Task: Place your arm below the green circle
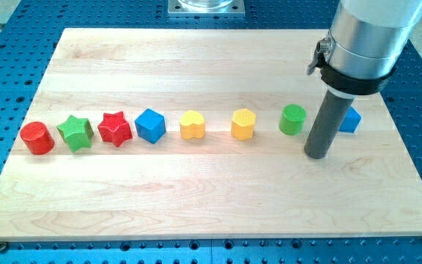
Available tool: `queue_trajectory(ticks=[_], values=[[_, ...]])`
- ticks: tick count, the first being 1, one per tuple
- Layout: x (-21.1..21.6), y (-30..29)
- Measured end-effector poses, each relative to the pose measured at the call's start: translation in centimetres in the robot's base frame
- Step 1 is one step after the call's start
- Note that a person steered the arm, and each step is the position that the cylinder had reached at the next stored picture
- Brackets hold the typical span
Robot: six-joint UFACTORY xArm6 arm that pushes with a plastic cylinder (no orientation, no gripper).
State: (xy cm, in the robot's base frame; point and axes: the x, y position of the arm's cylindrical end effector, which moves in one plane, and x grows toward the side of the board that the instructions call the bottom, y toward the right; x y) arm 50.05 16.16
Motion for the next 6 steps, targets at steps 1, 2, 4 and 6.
queue_trajectory(ticks=[1,2,4,6], values=[[0.0,0.0],[0.0,-0.72],[0.0,-0.7],[0.16,-0.87]])
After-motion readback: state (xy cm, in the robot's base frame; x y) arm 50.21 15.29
